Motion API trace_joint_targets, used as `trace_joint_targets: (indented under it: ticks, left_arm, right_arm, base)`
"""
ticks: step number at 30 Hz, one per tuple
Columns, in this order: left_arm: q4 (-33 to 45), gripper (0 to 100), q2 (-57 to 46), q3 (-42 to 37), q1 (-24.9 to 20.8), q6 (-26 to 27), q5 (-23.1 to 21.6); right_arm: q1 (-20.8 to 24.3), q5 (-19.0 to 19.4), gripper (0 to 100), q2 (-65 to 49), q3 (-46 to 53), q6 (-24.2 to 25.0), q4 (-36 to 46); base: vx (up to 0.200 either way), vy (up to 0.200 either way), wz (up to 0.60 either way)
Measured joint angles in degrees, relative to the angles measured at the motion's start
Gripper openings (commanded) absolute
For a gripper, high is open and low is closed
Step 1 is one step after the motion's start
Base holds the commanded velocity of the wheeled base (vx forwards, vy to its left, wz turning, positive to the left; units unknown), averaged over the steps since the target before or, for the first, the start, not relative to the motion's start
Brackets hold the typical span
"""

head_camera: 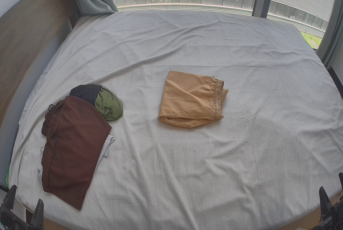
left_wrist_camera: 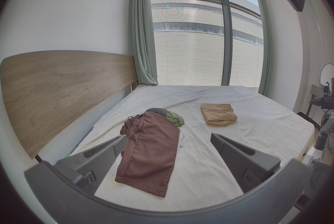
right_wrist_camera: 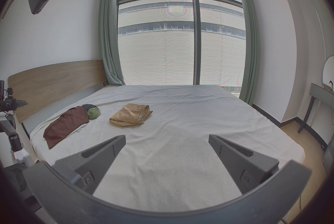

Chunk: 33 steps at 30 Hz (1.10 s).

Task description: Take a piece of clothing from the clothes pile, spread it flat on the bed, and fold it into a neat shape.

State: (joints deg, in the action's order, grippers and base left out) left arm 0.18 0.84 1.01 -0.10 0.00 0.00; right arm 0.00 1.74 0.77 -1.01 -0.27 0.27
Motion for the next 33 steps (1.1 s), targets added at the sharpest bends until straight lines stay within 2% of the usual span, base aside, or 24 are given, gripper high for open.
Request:
trace_joint_targets:
  ticks: [33]
  left_arm:
    - [0.0,100,0.0,0.0,0.0,0.0,0.0]
  right_arm:
    - [-0.1,0.0,100,0.1,0.0,0.0,0.0]
  base:
    - [0.0,0.0,0.0]
